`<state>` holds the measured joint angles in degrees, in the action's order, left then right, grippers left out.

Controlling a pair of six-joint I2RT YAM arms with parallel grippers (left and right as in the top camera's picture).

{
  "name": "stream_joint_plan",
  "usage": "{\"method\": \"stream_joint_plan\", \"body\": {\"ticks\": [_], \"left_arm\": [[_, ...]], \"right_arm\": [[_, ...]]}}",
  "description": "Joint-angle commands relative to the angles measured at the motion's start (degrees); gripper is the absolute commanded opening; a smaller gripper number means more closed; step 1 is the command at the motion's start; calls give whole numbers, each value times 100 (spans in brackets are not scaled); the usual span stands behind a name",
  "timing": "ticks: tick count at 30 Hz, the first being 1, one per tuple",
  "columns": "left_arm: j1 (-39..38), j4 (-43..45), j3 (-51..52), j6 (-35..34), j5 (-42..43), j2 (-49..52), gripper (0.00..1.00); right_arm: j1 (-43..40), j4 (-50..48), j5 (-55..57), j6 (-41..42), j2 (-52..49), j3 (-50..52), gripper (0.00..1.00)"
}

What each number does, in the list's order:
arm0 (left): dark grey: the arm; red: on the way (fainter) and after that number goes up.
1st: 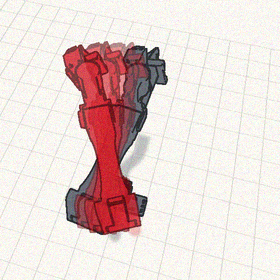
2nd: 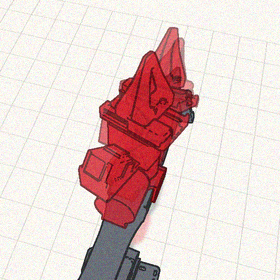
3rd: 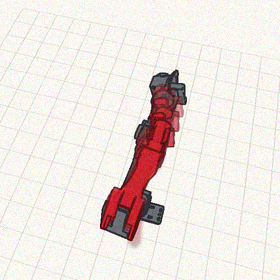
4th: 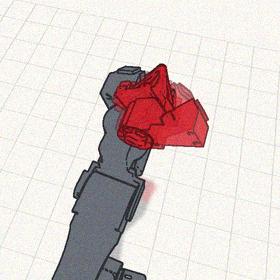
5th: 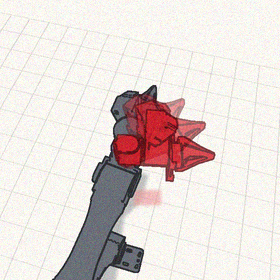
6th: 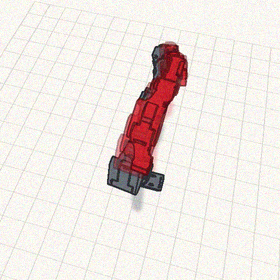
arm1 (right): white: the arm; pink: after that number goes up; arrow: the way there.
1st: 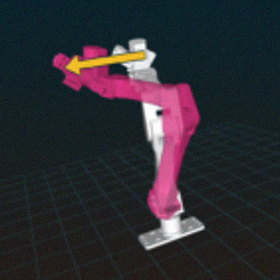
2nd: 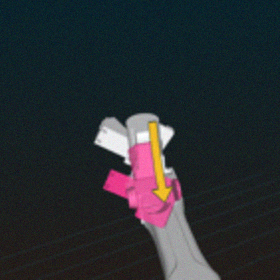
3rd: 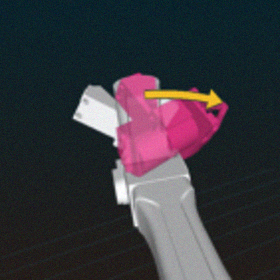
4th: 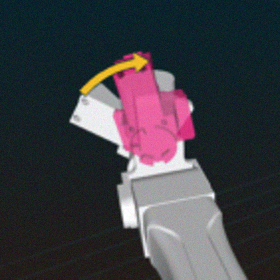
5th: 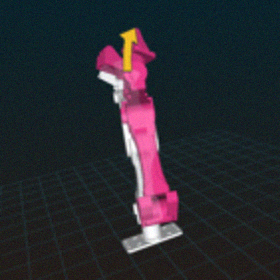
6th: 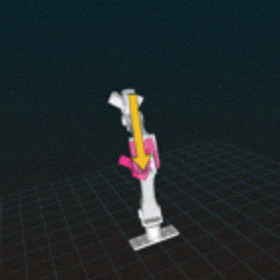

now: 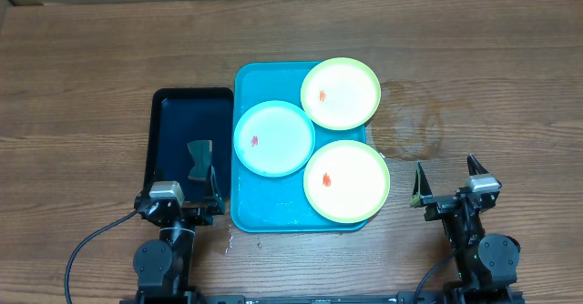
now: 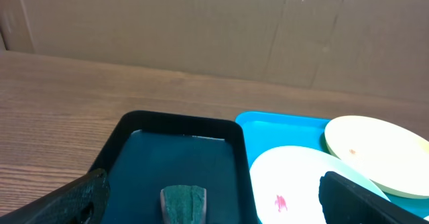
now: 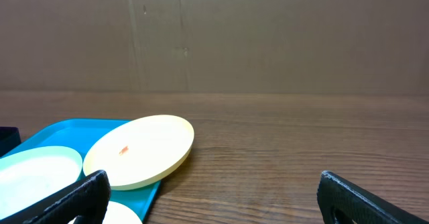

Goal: Clean dirty plates on tray and stack at the side

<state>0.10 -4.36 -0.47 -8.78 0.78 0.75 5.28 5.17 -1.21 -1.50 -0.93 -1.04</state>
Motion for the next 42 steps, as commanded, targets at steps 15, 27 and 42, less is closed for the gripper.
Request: {"method": "stream_joint_plan", "body": {"ticks": [15,27,42], "left_arm": [[-11,-4,20,109,-85,-44,100],[-11,-295,-297,85,210,-44,100],[-11,-2575,-2699,63,382,385,100]], "right_arm": [[-20,-35,33,-7,-11,59,100],[-20,-35,33,-4,-11,59,100],[-20,-35,33,-4,-11,59,100]]}}
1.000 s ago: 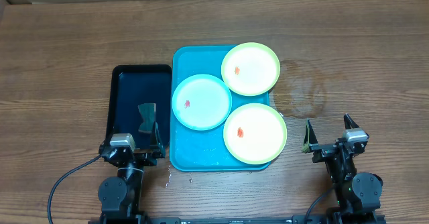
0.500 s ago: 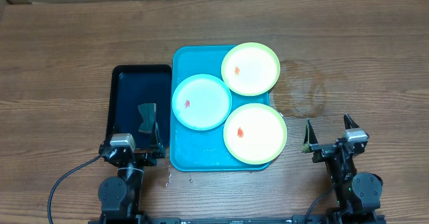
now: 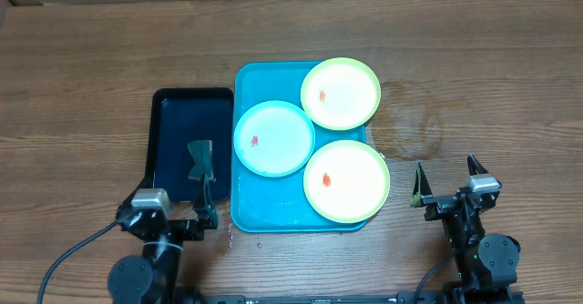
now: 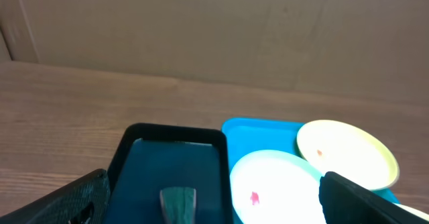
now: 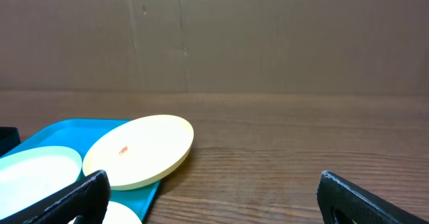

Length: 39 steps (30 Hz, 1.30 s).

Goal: Clean dirty plates on tray and stack at the side
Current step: 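Move the left gripper over the black tray toward the sponge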

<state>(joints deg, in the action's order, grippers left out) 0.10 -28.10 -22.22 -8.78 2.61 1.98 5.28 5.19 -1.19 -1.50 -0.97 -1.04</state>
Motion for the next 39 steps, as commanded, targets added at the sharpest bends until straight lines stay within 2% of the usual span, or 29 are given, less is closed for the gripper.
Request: {"method": "stream_joint_plan", "body": {"ticks": [1,5,10,13,18,23,24,26,27,31,34,37,38,39], "left_arm": [[-11,-278,-715,66,221,404,100],[-11,-671,-1530,72,514,1156,100],[-11,-1565,-2990,68,1137,2662,100],[-11,-2293,-3926,74,1405,3620,100],[-11,-4002,-5493,70,2017,5217,100],[-11,-4929,-6059,116,1926,6133,100],[-11,-5005,-6054,125,1923,6255,93],[-11,-5215,-6052,304,1788,6548,8],[-11,-5311,-6052,299,1593,6653,4],[-11,-5445,-6041,52,643,6981,4],[-13,-5458,-6039,-155,411,7171,5],[-13,-5458,-6037,-157,426,7342,44],[-13,-5460,-6037,-155,444,7407,60],[-13,-5462,-6033,-157,448,7469,67]], "right_arm": [[-20,-37,31,-7,-7,59,100],[-20,-37,31,-7,-7,59,100],[-20,-37,31,-7,-7,59,100],[-20,-37,31,-7,-7,59,100],[-20,-37,31,-7,-7,59,100],[-20,-37,31,-7,-7,59,100],[-20,-37,31,-7,-7,59,100],[-20,-37,31,-7,-7,59,100],[-20,-37,31,-7,-7,59,100],[-20,-37,31,-7,-7,59,100],[-20,-37,31,-4,-7,59,100],[-20,-37,31,-7,-7,59,100],[-20,-37,31,-7,-7,59,100],[-20,-37,31,-7,-7,59,100]]}}
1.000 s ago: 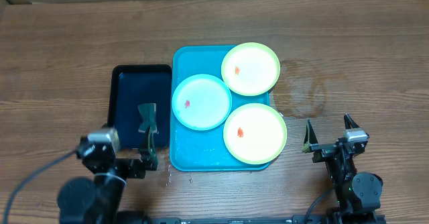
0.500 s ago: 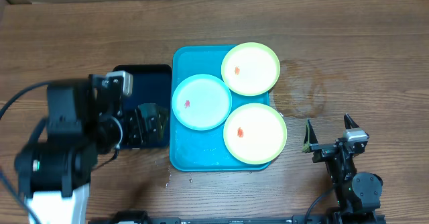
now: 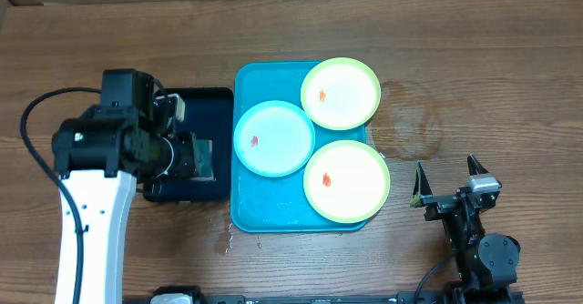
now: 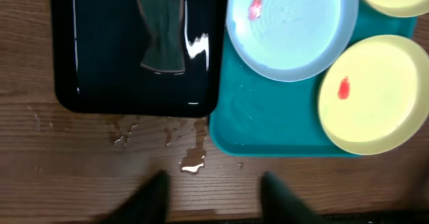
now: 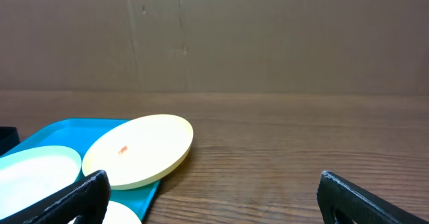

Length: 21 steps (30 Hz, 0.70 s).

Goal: Clean dirty plates on tray and stack at the side
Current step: 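Move the left gripper over the black tray toward the sponge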

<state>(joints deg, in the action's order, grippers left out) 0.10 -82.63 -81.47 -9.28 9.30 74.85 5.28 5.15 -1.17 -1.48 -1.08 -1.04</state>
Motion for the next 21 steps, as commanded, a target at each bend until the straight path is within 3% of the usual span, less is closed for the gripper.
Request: {"method": "stream_joint_plan", "body": {"ticks": [1,3,6,17,19,20,21], "left_arm": [[-13,-20,-103,-105,-223,238,71],[-13,-79,-61,-105,-223,363,83],[-13,-44,55,-107,-223,393,90],[-13,125,332,-149,-223,391,91],[-13,162,334,-149,-221,391,86],[-13,181,334,-149,-221,391,75],[-13,190,332,-149,-216,391,49]], "right_arm": [[-20,-33,28,-7,4,59,100],[-20,-33,28,-9,4,59,100],[-20,-33,28,-9,4,59,100],[-20,-238,13,-7,4,59,100],[-11,-398,-291,0,4,59,100],[-9,-385,-568,13,4,59,100],[-11,-310,-726,13,4,59,100]]}}
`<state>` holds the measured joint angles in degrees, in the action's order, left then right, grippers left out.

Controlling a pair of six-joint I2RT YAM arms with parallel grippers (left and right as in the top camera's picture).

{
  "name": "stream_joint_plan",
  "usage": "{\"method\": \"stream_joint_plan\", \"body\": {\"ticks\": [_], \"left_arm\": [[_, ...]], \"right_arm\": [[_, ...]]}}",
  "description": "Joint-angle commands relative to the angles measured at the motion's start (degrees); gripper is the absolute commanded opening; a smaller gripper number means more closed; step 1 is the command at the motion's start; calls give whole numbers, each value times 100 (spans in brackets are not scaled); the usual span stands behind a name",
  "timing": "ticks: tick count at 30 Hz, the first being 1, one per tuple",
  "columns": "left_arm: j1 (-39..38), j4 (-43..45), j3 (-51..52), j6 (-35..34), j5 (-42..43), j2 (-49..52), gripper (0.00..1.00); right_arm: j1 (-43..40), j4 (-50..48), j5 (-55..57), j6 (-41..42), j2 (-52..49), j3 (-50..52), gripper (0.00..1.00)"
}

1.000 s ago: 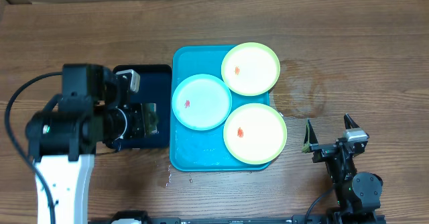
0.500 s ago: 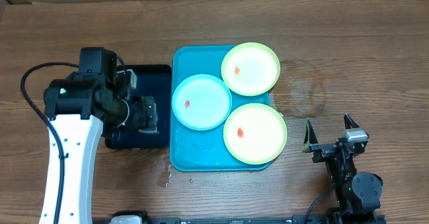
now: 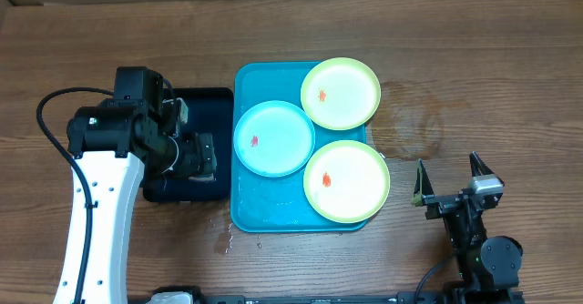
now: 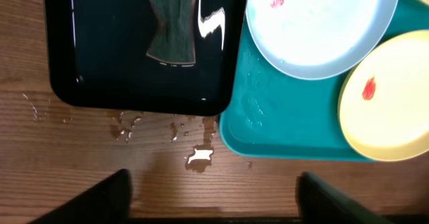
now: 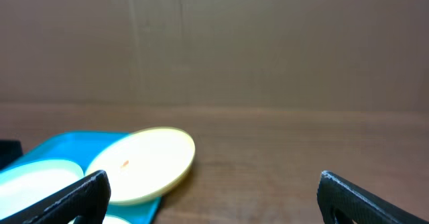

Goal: Clean dirty plates on tray and stack at the side
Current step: 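Move the left gripper over the black tray toward the sponge, then reach the right gripper to the white plate's rim on the teal tray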

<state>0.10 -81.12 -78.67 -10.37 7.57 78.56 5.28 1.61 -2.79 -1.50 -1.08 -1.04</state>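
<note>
Three stained plates lie on the teal tray (image 3: 273, 211): a light blue plate (image 3: 273, 138), a far yellow-green plate (image 3: 341, 93) and a near yellow-green plate (image 3: 346, 182), each with a red smear. A green sponge (image 4: 173, 23) lies in the black tray (image 3: 196, 99) to the left. My left gripper (image 3: 197, 156) hangs open above the sponge, pointing down, with nothing between its fingers (image 4: 100, 198). My right gripper (image 3: 448, 178) is parked open at the front right, away from the plates.
Water drops (image 4: 199, 157) spot the wooden table in front of both trays. A faint round mark (image 3: 414, 122) shows on the table right of the teal tray. A cardboard wall (image 5: 214, 43) stands behind the table.
My left gripper is closer to the black tray and its fingers stand wider apart. The sponge now sits at the top of the left wrist view. The right wrist view has shifted slightly.
Both arms were parked at the front edge, open. Then the left arm had drawn back and risen a little. Later it was high over the black tray, looking straight down at the sponge. Now it hangs lower over the sponge. The plates have stayed put.
</note>
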Motion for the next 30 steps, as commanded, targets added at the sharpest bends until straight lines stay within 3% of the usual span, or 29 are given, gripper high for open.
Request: {"method": "stream_joint_plan", "body": {"ticks": [1,2,5,8,13,20,30], "left_arm": [[-13,52,52,-39,-44,20,15],[-13,76,52,-39,-35,20,4],[-13,129,52,-39,-7,22,4],[-13,153,52,-39,-4,22,4],[-13,155,52,-46,-2,22,4],[-13,164,55,-83,-4,22,4],[-13,168,52,-83,-7,22,8]], "right_arm": [[-9,61,-667,17,4,59,100],[-11,-31,-892,22,4,59,100],[-11,-105,-1700,118,4,57,100],[-20,240,-1681,964,4,-44,100],[-20,964,-1613,1095,-256,-863,100],[-20,2347,-1491,1095,-2127,-3418,100],[-15,6623,-1635,1095,-5906,-7886,100]]}}
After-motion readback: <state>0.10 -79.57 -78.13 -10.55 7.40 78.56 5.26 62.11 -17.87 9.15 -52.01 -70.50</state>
